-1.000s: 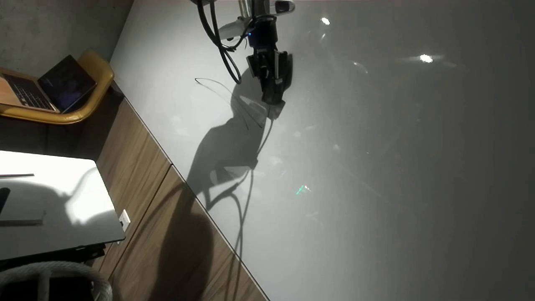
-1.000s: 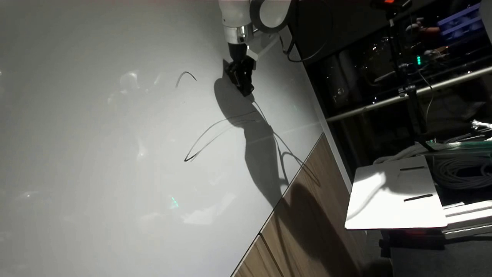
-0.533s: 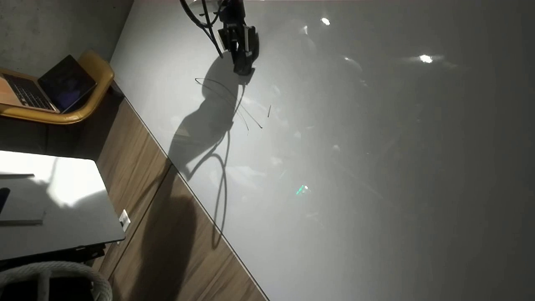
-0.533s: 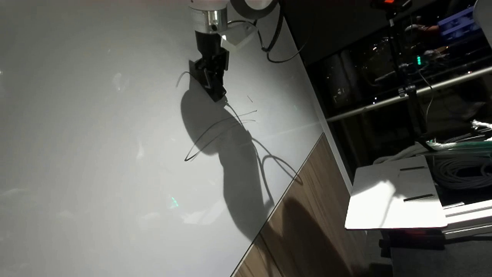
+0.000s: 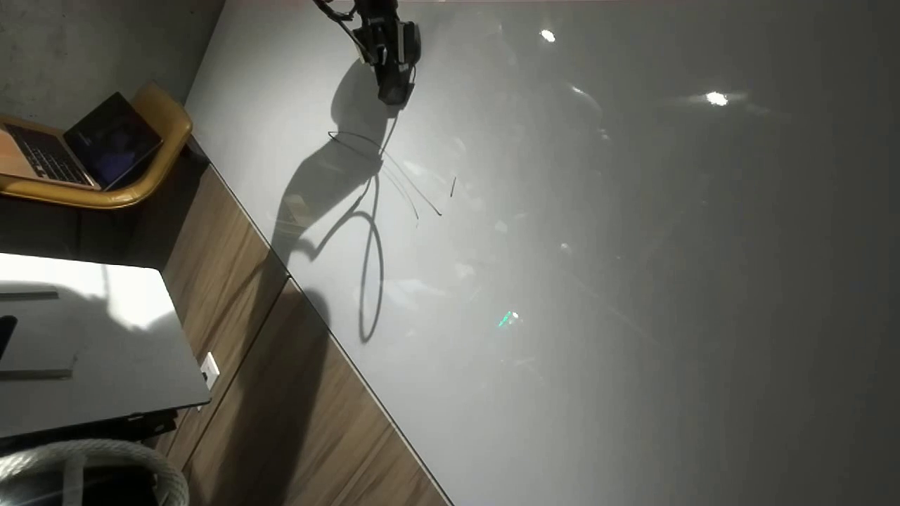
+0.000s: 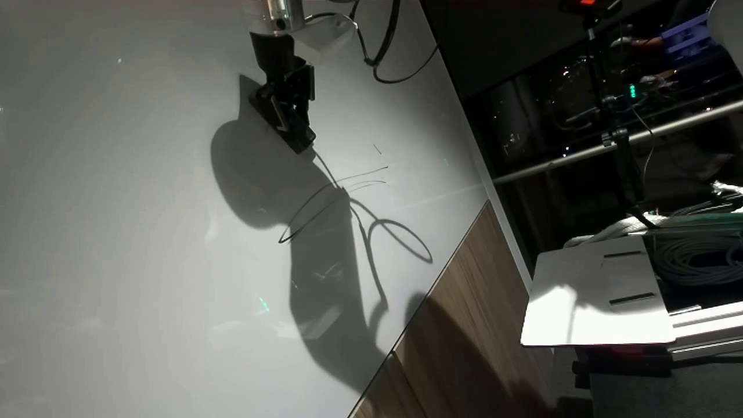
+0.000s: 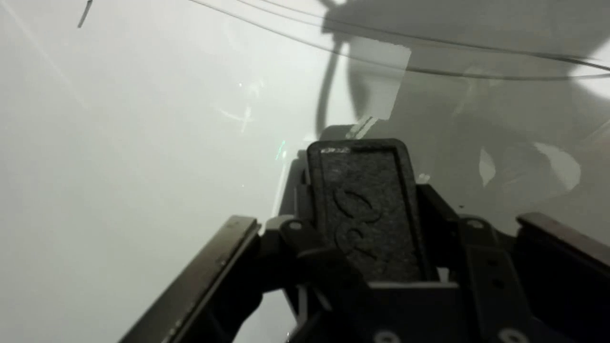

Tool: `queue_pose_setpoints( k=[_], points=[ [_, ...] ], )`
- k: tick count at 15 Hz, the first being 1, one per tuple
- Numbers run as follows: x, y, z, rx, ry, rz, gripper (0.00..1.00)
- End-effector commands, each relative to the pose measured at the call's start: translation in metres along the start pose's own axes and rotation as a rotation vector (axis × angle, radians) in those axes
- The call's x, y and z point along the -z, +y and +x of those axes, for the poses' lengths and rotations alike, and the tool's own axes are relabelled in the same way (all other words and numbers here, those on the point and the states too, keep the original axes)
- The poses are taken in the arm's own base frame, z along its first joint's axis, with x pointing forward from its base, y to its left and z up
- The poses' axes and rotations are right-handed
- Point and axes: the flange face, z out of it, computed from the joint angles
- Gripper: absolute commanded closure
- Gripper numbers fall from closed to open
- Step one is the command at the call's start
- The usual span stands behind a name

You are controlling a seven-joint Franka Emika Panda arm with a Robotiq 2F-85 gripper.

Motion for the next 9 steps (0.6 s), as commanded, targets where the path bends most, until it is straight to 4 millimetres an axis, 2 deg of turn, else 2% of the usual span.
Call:
queue_pose_setpoints(
  k=[1,6,8,9],
  points=[
    [0.0,-0.037,0.032,0.043,0.031,0.026,0.7],
    [0.004,-0.085,0.037,0.102,0.025,0.038,0.7],
    [0.0,-0.091,0.037,0.117,0.019,0.031,0.7],
    [-0.003,-0.087,0.038,0.121,0.013,0.02,0.7]
  ],
)
